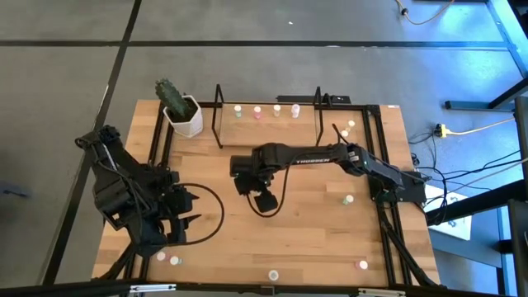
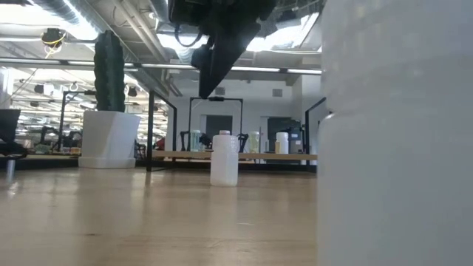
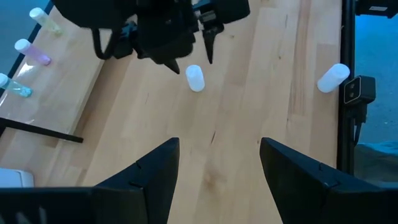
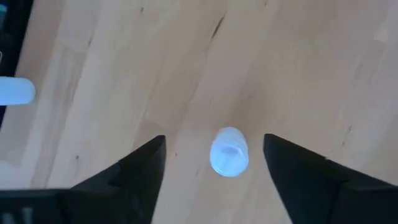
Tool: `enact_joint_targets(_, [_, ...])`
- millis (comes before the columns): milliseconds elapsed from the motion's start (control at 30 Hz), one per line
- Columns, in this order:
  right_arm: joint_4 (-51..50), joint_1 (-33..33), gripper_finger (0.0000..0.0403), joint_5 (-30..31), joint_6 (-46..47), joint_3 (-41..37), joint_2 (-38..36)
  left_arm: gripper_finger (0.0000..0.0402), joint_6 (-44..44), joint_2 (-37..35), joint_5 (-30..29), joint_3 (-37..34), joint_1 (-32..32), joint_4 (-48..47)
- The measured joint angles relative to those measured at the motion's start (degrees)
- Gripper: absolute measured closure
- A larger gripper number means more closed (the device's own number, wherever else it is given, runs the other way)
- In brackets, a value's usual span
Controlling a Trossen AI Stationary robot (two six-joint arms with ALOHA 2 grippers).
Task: Pick and place medicine bottles onto shelf by color
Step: Put the top white pill bottle on the shelf aligned with the other white pill bottle
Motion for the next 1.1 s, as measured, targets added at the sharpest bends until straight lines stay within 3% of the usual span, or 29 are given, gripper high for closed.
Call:
enact_joint_targets(233, [-0.3, -0.1, 0.0071, 0.6, 0.0, 0.0, 0.7, 0.0184, 0.0, 0.0, 0.0, 0.0, 0.0, 0.0])
enact_joint_targets(433, [-0.4, 0.0, 0.0069, 0.6, 5.1, 0.0, 0.7, 0.0184, 0.0, 0.0, 0.0, 0.0, 0.0, 0.0])
enact_joint_targets(600, [-1.1, 0.1, 0.0069, 9.3, 4.9, 0.0, 1.7, 0.0184, 0.0, 0.0, 0.0, 0.0, 0.0, 0.0])
enact_joint_targets(1100, [3.0, 0.6, 0.0069, 9.0, 4.9, -6.4, 1.9, 0.0184, 0.0, 0.0, 0.0, 0.0, 0.0, 0.3])
